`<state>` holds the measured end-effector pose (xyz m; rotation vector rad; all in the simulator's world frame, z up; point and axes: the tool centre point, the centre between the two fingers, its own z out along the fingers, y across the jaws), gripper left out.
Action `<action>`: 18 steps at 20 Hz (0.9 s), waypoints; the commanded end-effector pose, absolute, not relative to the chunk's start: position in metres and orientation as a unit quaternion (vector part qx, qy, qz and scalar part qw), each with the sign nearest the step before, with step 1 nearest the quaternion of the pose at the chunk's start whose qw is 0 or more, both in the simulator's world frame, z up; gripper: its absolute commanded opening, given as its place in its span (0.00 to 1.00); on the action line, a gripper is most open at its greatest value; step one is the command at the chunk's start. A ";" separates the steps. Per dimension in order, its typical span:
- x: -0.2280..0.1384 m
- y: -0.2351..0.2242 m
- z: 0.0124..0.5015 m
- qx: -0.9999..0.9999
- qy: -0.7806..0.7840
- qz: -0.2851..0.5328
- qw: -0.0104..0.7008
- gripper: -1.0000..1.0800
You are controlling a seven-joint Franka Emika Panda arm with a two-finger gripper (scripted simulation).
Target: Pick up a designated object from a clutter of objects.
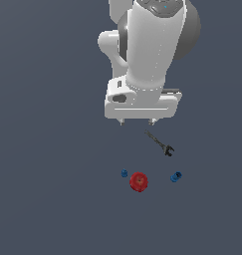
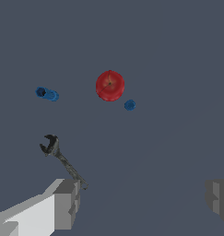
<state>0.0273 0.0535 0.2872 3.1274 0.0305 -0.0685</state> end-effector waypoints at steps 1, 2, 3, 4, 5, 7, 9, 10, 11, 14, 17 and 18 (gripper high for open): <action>0.040 0.067 0.275 1.000 0.015 -0.020 0.008 0.96; 0.046 0.073 0.269 1.000 0.017 -0.019 0.008 0.96; 0.051 0.080 0.263 1.000 0.020 -0.018 0.009 0.96; 0.057 0.087 0.256 1.000 0.022 -0.017 0.009 0.96; 0.063 0.094 0.250 1.000 0.025 -0.016 0.009 0.96; 0.073 0.108 0.236 0.999 0.030 -0.014 0.010 0.96; 0.082 0.123 0.221 0.999 0.034 -0.013 0.010 0.96; 0.087 0.131 0.214 0.999 0.037 -0.012 0.009 0.96; 0.091 0.138 0.206 0.999 0.039 -0.011 0.009 0.96; 0.102 0.161 0.182 0.999 0.046 -0.008 0.008 0.96; 0.110 0.183 0.159 0.999 0.052 -0.006 0.006 0.96; 0.112 0.190 0.152 0.999 0.054 -0.005 0.006 0.96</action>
